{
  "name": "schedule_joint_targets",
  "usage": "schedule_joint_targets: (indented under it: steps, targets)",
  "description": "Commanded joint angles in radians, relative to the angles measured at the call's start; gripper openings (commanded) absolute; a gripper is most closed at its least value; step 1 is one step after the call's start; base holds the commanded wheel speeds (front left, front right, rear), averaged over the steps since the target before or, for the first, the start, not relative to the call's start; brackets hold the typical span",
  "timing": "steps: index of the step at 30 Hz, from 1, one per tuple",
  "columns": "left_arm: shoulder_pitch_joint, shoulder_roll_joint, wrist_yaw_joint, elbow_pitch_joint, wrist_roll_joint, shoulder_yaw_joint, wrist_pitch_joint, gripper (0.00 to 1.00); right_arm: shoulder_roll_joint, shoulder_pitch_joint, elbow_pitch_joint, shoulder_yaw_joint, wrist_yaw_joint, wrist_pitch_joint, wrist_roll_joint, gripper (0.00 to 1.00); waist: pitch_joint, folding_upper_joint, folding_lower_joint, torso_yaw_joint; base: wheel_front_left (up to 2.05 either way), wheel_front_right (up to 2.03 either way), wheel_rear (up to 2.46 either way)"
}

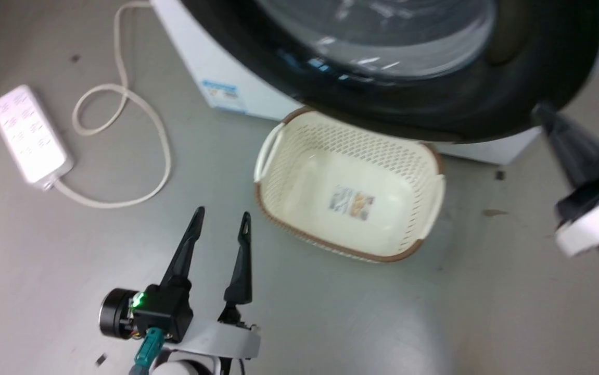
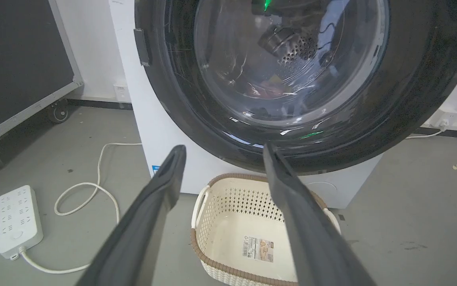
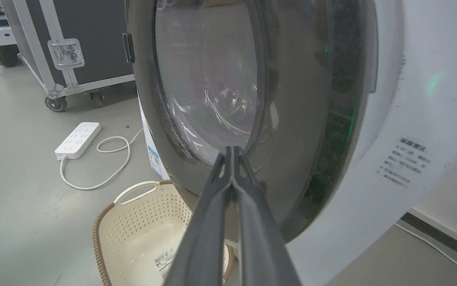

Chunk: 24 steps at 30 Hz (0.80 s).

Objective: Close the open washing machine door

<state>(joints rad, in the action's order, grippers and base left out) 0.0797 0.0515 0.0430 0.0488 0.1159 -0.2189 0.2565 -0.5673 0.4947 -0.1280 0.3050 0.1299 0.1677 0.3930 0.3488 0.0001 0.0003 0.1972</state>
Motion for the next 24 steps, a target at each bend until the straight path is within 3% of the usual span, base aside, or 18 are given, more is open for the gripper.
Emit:
schedule_joint_targets:
  steps: [1,9,17,24]
  targets:
    - [0.019,-0.001,0.009,0.006,0.007,-0.008,0.005,1.00,-0.023,0.038,-0.017,0.010,0.001,-0.006,0.016,0.00,0.043,-0.0001,-0.0003,0.046,0.00,0.00,0.00]
    - [0.041,-0.001,0.042,0.024,0.034,-0.042,0.005,1.00,-0.064,0.251,-0.155,0.021,0.001,-0.047,0.106,0.00,0.082,-0.0001,-0.0003,0.081,0.00,0.00,0.00]
    - [0.066,-0.001,0.065,0.033,0.043,-0.063,0.005,1.00,-0.027,0.384,-0.331,-0.074,0.001,-0.087,0.083,0.00,0.107,-0.0001,-0.0003,0.090,0.00,0.00,0.00]
    - [0.080,-0.001,0.072,0.033,0.043,-0.061,0.005,1.00,0.014,0.448,-0.404,-0.126,0.001,-0.079,0.067,0.00,0.118,-0.0001,-0.0003,0.079,0.00,0.00,0.00]
